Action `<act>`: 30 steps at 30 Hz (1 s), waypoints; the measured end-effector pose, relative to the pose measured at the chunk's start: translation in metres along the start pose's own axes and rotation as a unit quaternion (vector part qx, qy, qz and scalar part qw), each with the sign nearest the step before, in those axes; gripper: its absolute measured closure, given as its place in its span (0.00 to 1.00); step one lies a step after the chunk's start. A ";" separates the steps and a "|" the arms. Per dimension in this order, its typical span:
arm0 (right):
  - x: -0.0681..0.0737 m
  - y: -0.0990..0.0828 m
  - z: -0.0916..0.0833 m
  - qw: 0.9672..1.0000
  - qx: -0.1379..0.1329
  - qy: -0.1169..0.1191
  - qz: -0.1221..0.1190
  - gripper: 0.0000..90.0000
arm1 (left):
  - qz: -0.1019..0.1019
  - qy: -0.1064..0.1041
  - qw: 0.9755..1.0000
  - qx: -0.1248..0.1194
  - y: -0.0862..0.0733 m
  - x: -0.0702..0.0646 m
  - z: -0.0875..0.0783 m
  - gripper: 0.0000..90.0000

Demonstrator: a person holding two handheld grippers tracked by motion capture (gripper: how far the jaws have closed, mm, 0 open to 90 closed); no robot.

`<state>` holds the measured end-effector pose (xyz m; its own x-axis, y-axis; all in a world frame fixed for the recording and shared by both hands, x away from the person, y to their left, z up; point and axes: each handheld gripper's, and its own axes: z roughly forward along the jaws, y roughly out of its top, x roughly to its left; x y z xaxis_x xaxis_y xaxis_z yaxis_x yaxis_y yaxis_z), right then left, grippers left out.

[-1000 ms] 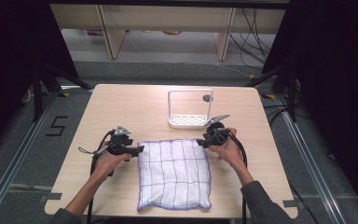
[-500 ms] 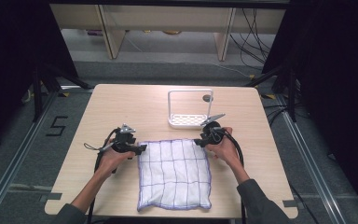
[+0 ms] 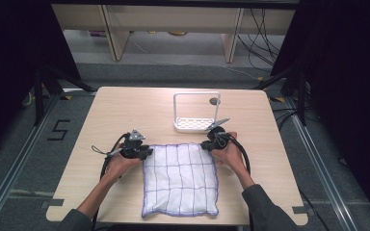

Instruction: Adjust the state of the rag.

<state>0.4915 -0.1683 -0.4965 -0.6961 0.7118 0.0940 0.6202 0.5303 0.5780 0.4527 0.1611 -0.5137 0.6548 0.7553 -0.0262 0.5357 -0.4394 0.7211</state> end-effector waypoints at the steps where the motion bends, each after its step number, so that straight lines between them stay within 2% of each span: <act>1: 0.000 0.000 0.000 1.000 -0.005 0.006 -0.007 0.95 | 0.008 0.003 1.000 0.002 0.001 0.001 0.000 0.87; 2: 0.001 0.000 -0.002 1.000 -0.002 -0.003 -0.004 0.96 | 0.005 0.004 1.000 -0.011 0.000 0.001 0.000 0.91; 3: 0.000 0.000 -0.001 1.000 -0.015 -0.011 -0.006 0.97 | 0.004 0.004 1.000 -0.014 0.000 0.002 0.000 0.93; 5: 0.000 0.001 -0.005 1.000 -0.014 -0.005 -0.008 0.97 | 0.004 0.008 1.000 -0.020 0.001 0.002 0.000 0.94; 6: -0.001 0.003 -0.012 0.999 -0.032 0.000 -0.011 0.97 | 0.009 0.008 1.000 -0.021 0.004 0.003 -0.002 0.95; 7: -0.003 0.004 -0.014 0.999 -0.042 -0.004 -0.027 0.97 | 0.009 0.011 1.000 -0.027 0.006 0.003 -0.004 0.95; 9: -0.001 0.007 -0.021 0.999 -0.048 0.000 -0.019 0.97 | 0.005 0.013 0.999 -0.042 0.011 0.004 -0.007 0.96; 10: 0.000 0.008 -0.025 0.998 -0.055 -0.002 -0.022 0.97 | 0.007 0.015 0.999 -0.047 0.014 0.005 -0.009 0.96; 11: 0.000 0.009 -0.029 0.998 -0.051 -0.016 -0.020 0.97 | 0.006 0.018 0.998 -0.055 0.018 0.005 -0.010 0.96; 13: 0.000 0.011 -0.036 0.998 -0.059 -0.011 -0.024 0.97 | 0.009 0.019 0.998 -0.063 0.024 0.006 -0.014 0.96; 14: -0.002 0.013 -0.037 0.996 -0.077 -0.002 -0.044 0.97 | 0.012 0.018 0.997 -0.068 0.027 0.008 -0.016 0.96; 15: -0.003 0.015 -0.041 0.996 -0.074 0.001 -0.041 0.97 | 0.012 0.018 0.997 -0.068 0.027 0.008 -0.016 0.96; 16: -0.005 0.016 -0.042 0.995 -0.089 -0.006 -0.049 0.97 | 0.010 0.021 0.997 -0.076 0.033 0.013 -0.019 0.96; 17: -0.005 0.016 -0.042 0.995 -0.089 -0.006 -0.049 0.97 | 0.010 0.021 0.997 -0.076 0.033 0.013 -0.019 0.96; 18: -0.006 0.018 -0.046 0.996 -0.078 -0.003 -0.049 0.97 | 0.001 0.019 0.996 -0.084 0.036 0.016 -0.022 0.96; 19: -0.008 0.021 -0.050 0.995 -0.090 -0.006 -0.048 0.97 | -0.006 0.019 0.995 -0.095 0.040 0.017 -0.026 0.96; 20: -0.009 0.022 -0.053 0.994 -0.095 -0.005 -0.051 0.97 | -0.002 0.020 0.995 -0.098 0.042 0.018 -0.029 0.96; 22: -0.007 0.022 -0.057 0.994 -0.096 0.002 -0.043 0.97 | -0.007 0.020 0.994 -0.106 0.043 0.017 -0.031 0.96; 23: -0.008 0.022 -0.059 0.992 -0.111 0.003 -0.052 0.97 | 0.000 0.016 0.994 -0.106 0.043 0.016 -0.036 0.96; 24: -0.002 0.020 -0.068 0.993 -0.101 0.011 -0.062 0.97 | 0.003 0.011 0.993 -0.114 0.041 0.012 -0.042 0.96; 27: 0.003 0.016 -0.074 0.992 -0.105 0.014 -0.069 0.97 | 0.005 0.004 0.992 -0.123 0.036 0.005 -0.051 0.96; 28: 0.012 0.008 -0.081 0.990 -0.113 0.022 -0.085 0.97 | 0.010 0.000 0.993 -0.121 0.034 0.003 -0.054 0.96; 29: 0.016 0.004 -0.085 0.988 -0.117 0.024 -0.096 0.97 | 0.022 0.006 0.993 -0.114 0.028 -0.002 -0.061 0.96; 30: 0.021 -0.001 -0.088 0.988 -0.119 0.026 -0.091 0.97 | 0.021 0.003 0.993 -0.117 0.024 -0.005 -0.063 0.96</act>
<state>0.4446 -0.1943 -0.4232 -0.8104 0.5858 0.0088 0.3839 0.5196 0.7633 0.4286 0.1771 -0.4529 0.6698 0.7425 0.0110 0.3689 -0.3456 0.8628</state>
